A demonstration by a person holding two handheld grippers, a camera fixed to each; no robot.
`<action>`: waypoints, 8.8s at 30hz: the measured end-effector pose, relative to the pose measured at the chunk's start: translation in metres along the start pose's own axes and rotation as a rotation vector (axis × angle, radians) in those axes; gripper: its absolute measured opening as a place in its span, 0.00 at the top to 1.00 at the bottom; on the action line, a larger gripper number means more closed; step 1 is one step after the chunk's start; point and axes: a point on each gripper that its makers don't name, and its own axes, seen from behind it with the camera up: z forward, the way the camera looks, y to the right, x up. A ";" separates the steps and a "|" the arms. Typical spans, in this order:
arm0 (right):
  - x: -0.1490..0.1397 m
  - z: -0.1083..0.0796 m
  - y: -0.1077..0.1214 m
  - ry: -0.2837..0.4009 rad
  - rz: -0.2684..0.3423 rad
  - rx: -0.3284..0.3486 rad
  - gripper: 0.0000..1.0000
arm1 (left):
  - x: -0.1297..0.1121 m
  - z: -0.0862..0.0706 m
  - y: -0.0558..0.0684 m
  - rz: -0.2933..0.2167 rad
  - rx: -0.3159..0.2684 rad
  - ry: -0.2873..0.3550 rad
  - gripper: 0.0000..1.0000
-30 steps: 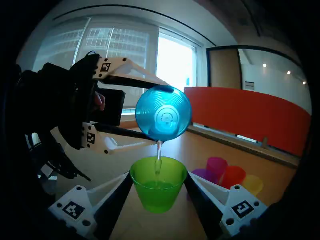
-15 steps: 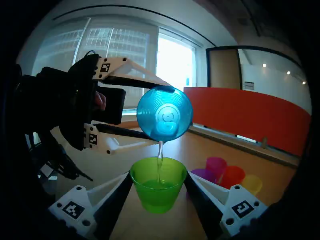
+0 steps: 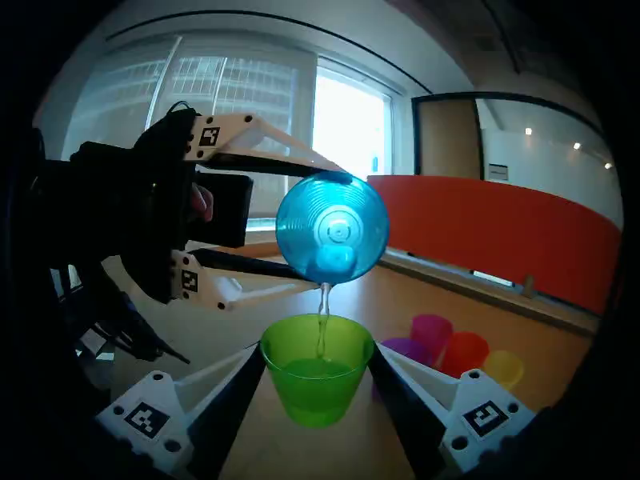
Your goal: Pour water
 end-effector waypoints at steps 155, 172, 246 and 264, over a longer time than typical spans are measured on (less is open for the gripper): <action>-0.064 -0.035 0.036 -0.319 -0.058 0.056 0.07 | -0.063 0.009 0.132 -1.276 -0.367 -0.205 0.14; -0.093 -0.040 0.045 -0.392 -0.044 0.060 0.07 | -0.063 0.009 0.167 -1.260 -0.435 -0.233 0.13; -0.120 -0.060 0.050 -0.453 0.004 0.024 0.02 | -0.075 -0.008 0.208 -1.152 -0.523 -0.317 0.13; -0.129 -0.094 0.054 -0.455 0.022 -0.036 0.02 | -0.093 -0.036 0.210 -1.172 -0.474 -0.375 0.13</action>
